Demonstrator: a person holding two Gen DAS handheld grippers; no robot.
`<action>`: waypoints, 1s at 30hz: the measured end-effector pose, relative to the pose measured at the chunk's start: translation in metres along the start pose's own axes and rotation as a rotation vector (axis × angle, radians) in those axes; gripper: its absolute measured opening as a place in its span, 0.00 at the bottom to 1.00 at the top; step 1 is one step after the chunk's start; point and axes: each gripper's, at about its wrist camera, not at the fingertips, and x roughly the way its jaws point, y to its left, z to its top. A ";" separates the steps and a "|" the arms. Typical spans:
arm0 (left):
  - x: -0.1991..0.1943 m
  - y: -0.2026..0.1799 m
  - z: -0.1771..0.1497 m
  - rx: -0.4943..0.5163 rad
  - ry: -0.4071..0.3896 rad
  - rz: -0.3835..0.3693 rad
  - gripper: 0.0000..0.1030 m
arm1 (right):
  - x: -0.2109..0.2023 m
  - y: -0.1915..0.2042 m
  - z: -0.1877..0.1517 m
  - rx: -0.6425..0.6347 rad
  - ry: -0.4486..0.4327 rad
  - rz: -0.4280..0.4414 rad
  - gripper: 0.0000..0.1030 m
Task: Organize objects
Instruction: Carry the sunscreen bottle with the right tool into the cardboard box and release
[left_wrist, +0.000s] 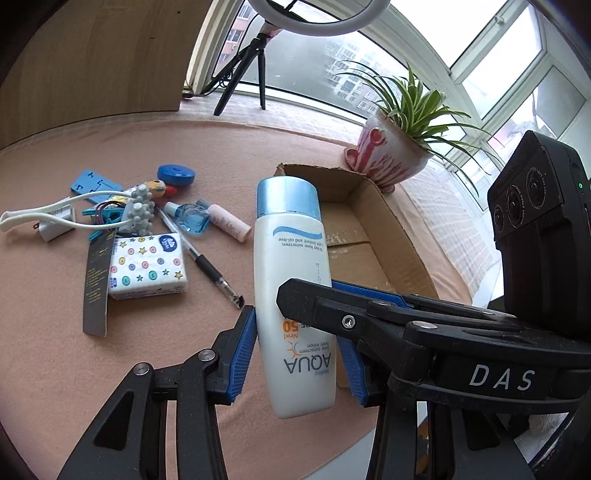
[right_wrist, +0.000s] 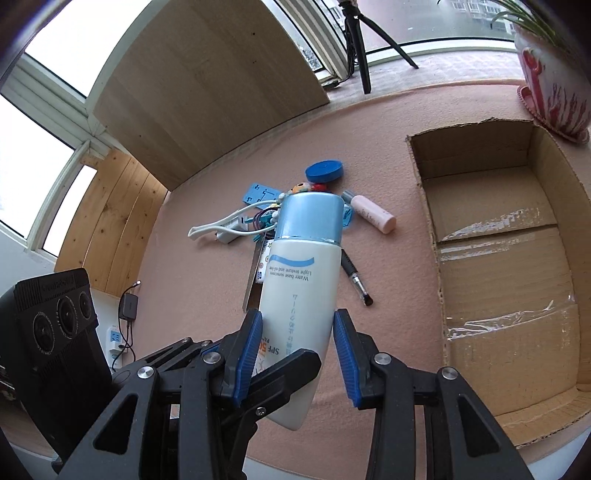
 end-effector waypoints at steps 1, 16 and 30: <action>0.005 -0.008 0.002 0.011 0.004 -0.008 0.46 | -0.006 -0.006 0.001 0.009 -0.011 -0.007 0.36; 0.055 -0.070 0.012 0.117 0.048 -0.046 0.47 | -0.057 -0.084 -0.004 0.122 -0.096 -0.084 0.36; 0.028 -0.029 0.007 0.049 0.009 0.063 0.63 | -0.066 -0.081 -0.006 0.097 -0.176 -0.175 0.62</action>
